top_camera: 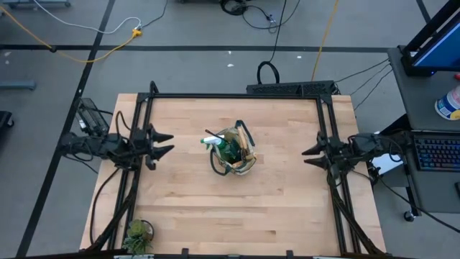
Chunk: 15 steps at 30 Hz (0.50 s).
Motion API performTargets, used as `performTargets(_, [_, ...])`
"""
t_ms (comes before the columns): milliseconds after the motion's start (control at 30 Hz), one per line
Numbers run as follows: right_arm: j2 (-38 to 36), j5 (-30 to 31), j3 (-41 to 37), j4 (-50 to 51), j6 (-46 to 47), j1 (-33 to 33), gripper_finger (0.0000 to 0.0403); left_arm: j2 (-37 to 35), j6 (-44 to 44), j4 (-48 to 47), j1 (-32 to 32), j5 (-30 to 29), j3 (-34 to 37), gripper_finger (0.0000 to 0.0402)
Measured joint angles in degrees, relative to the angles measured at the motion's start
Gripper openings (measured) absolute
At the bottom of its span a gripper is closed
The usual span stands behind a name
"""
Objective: Pick & Place Garden tools in Gardening bag
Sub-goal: Return to Home Position
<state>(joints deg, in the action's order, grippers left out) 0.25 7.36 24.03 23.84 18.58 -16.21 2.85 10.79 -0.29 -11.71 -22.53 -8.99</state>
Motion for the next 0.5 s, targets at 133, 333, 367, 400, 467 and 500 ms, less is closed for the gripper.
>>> performTargets(133, [0.0, 3.26, -0.11, 0.33, -0.99, 0.02, 0.0134, -2.49, 1.83, -6.2, 0.03, 0.0, -0.09, 0.0216])
performTargets(333, [0.0, 3.04, -3.47, -1.26, 2.94, 0.02, 0.0134, -2.43, 5.81, -10.49, 0.03, 0.35, 0.93, 0.0216])
performTargets(367, [-0.02, 3.01, -4.37, -2.75, 3.09, 0.02, 0.0134, -2.53, 5.5, -9.99, 0.03, 0.8, 1.13, 0.0216])
performTargets(400, [-0.02, 2.98, -5.4, -4.21, 3.11, 0.02, 0.0134, -2.55, 5.21, -8.81, 0.03, 1.06, 1.48, 0.0216])
performTargets(467, [-0.01, 2.97, -7.71, -7.11, 3.1, 0.02, 0.0134, -2.55, 4.96, -8.61, 0.03, 1.21, 2.39, 0.0216])
performTargets(500, [0.0, 2.95, -8.67, -8.38, 3.19, 0.02, 0.0134, -2.53, 4.94, -9.18, 0.03, 1.51, 2.71, 0.0216])
